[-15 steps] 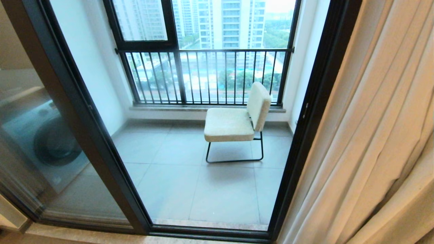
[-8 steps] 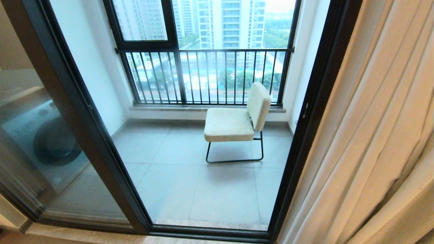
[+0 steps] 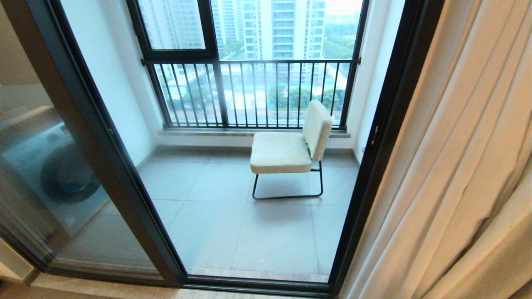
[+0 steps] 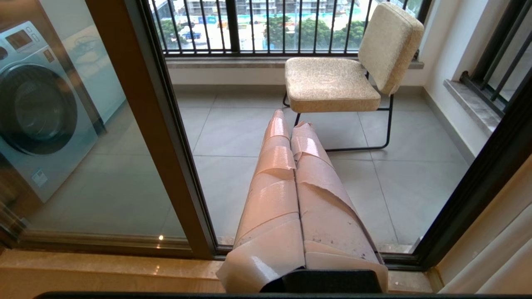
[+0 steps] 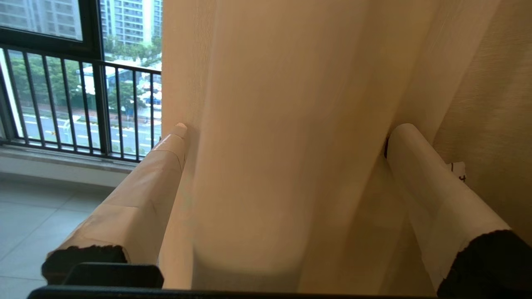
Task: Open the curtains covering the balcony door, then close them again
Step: Close the inner curtains on both sides
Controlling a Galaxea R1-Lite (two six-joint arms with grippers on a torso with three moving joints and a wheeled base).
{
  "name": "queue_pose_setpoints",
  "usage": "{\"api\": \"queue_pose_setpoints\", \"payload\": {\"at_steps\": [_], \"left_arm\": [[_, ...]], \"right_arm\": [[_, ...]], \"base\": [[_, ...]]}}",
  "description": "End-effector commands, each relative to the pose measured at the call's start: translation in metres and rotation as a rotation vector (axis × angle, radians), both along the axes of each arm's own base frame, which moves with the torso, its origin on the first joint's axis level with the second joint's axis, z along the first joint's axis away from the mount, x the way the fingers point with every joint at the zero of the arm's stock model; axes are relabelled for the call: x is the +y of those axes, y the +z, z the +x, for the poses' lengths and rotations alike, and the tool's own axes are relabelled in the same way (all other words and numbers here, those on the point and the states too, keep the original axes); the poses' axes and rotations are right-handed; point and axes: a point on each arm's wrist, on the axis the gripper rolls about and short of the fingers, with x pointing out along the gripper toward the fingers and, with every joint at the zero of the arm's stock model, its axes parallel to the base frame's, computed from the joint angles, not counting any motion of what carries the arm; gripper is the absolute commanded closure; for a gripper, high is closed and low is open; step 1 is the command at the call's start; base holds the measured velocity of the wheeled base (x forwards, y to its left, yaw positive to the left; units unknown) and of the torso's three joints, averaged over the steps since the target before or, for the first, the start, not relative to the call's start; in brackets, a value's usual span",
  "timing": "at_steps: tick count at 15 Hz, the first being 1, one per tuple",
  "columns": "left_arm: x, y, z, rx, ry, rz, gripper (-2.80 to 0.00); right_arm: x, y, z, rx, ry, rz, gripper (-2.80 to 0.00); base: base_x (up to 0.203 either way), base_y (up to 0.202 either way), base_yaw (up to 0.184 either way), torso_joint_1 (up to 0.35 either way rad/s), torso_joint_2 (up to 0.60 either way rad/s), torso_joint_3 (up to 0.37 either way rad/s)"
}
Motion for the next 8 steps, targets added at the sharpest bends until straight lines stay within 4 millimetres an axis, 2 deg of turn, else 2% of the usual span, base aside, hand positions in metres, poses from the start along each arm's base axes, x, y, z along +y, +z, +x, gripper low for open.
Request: {"api": "queue_pose_setpoints", "payload": {"at_steps": [1, 4, 8], "left_arm": [[0.0, 0.0, 0.0, -0.001, 0.001, 0.0, 0.0], [0.0, 0.0, 0.0, -0.001, 0.0, 0.0, 0.0], [0.0, 0.0, 0.0, -0.001, -0.001, 0.0, 0.0]], "right_arm": [[-0.003, -0.006, 0.018, 0.008, 0.022, 0.003, -2.8], [-0.001, -0.008, 0.031, -0.005, 0.067, -0.006, -2.8], [0.013, -0.012, 0.05, -0.019, 0.147, -0.013, -2.8]], "base": [[0.0, 0.0, 0.0, 0.0, 0.0, 0.0], [0.0, 0.0, 0.0, 0.0, 0.0, 0.0], [0.0, 0.0, 0.0, 0.0, 0.0, 0.0]]}}
